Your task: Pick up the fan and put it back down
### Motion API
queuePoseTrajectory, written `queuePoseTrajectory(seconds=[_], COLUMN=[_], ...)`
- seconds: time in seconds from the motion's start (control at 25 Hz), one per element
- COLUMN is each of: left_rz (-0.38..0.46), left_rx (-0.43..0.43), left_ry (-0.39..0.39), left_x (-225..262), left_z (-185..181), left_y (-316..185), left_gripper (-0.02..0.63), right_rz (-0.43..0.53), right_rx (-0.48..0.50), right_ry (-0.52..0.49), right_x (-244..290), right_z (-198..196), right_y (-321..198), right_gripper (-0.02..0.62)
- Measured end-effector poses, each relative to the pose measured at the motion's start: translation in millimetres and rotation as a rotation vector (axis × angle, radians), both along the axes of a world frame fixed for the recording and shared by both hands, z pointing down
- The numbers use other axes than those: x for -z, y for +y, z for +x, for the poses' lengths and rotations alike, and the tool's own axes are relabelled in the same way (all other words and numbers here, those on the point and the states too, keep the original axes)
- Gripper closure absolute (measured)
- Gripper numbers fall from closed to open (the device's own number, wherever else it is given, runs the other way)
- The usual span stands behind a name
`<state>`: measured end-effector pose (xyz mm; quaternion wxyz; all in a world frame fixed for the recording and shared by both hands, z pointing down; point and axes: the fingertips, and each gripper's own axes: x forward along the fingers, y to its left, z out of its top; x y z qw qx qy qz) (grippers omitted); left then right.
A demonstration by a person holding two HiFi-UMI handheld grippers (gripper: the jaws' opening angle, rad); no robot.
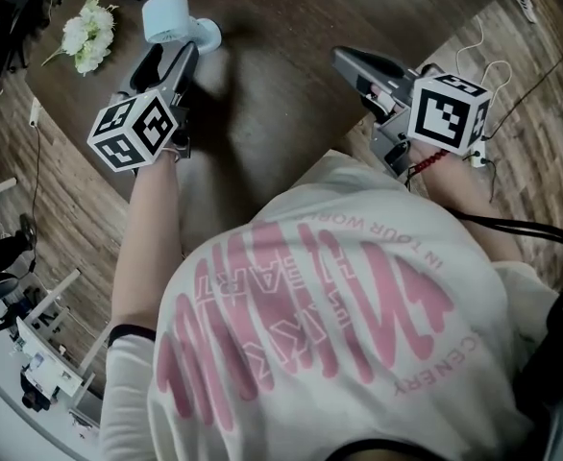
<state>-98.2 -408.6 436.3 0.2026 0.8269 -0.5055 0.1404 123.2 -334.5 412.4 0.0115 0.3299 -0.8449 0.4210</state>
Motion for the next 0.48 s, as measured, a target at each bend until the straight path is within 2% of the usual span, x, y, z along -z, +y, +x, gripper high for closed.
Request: queuePoseTrajectory(seconds=[0.16, 0.32, 0.4, 0.48], left_rz=[0.004, 0.04, 0.071, 0.104], left_rx=[0.036, 0.062, 0.068, 0.068], left_ry=[0.032, 0.062, 0.078, 0.094], left_x=[8, 20, 29, 37], left_z=[-21, -39, -51, -62], left_y=[28, 53, 68, 87], left_gripper=[0.338, 0.388, 0.435, 0.533], right_rz=[0.003, 0.012, 0.023, 0.036], right_rx=[0.009, 0.02, 0.019, 0.021], right_ry=[-0.015, -0.025, -0.04, -0.046], right_x=[9, 20, 27, 33], right_z=[-15, -29, -40, -52], right_y=[20, 35, 40, 47], right_gripper=[0.589, 0.589, 0.589, 0.589])
